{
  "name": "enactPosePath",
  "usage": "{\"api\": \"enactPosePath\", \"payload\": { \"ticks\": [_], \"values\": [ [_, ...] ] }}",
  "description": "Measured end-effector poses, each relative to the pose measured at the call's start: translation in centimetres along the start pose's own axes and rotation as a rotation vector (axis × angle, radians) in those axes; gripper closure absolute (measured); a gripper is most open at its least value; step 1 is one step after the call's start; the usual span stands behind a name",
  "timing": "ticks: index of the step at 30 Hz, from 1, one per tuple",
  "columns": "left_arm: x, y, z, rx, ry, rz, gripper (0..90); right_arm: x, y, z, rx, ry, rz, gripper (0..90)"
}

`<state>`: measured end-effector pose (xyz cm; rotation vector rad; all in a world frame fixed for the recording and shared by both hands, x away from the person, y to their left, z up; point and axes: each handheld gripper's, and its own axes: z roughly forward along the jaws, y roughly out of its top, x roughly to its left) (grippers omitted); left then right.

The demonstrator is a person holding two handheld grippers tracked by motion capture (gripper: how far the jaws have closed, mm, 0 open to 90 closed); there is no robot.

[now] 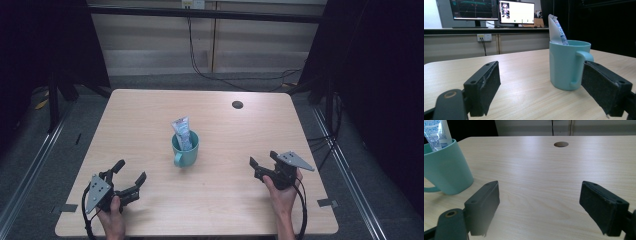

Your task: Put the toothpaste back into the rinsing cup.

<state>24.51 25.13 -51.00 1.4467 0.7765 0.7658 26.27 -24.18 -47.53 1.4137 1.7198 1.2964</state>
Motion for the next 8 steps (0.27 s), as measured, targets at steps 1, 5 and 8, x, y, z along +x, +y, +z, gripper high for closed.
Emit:
{"api": "enactPosePath", "payload": {
  "ticks": [1, 5, 8],
  "values": [
    [0.00, 0.00, 0.00, 0.000, 0.000, 0.000, 15.6, 0.00, 0.05, -0.02, -0.004, 0.001, 0.002, 16.1],
    [0.01, 0.00, 0.00, 0.000, 0.000, 0.001, 15.6, -0.07, 0.13, 0.01, -0.005, -0.002, -0.006, 15.8],
    [-0.01, 0.00, 0.00, 0.000, 0.001, 0.001, 15.6, -0.13, 0.06, 0.04, 0.000, -0.005, -0.001, 15.8]
  ]
}}
